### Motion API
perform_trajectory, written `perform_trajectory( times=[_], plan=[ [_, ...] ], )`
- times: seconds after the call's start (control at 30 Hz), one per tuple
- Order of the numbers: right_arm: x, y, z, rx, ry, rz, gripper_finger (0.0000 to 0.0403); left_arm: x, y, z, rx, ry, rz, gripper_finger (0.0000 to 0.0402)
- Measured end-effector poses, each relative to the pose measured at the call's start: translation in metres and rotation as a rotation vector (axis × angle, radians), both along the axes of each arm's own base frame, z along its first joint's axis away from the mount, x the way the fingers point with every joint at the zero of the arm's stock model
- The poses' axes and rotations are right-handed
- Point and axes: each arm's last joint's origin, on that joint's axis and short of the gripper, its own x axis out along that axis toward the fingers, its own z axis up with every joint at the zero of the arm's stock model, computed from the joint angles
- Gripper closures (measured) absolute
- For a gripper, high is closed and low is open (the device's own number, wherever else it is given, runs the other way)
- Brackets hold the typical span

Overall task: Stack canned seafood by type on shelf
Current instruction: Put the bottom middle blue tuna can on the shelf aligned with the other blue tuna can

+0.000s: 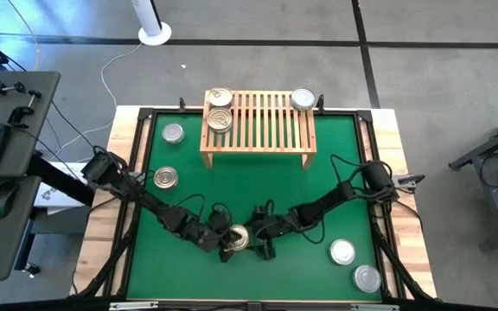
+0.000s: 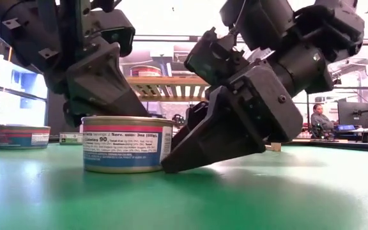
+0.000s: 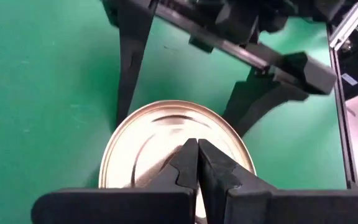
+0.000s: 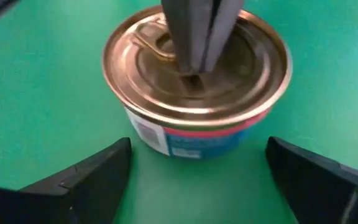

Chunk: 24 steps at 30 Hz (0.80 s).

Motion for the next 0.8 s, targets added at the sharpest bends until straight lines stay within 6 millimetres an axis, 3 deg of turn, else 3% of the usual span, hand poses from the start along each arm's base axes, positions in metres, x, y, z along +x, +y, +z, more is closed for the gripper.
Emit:
perform_trajectory(
  times=[0.2, 0.33, 0.8],
  plan=[
    [-0.007, 0.007, 0.01, -0.071, 0.005, -0.047, 0.0034, -0.001, 0.0, -0.001, 0.008, 0.012, -0.001, 0.0401],
    [-0.001, 0.01, 0.015, -0.018, -0.096, -0.033, 0.0034, -0.001, 0.0, -0.001, 0.019, 0.015, -0.009, 0.0401],
    [0.017, -0.004, -0.015, 0.09, -0.302, -0.004, 0.0034, -0.002, 0.002, -0.002, 0.056, 0.024, 0.003, 0.0401]
  ],
)
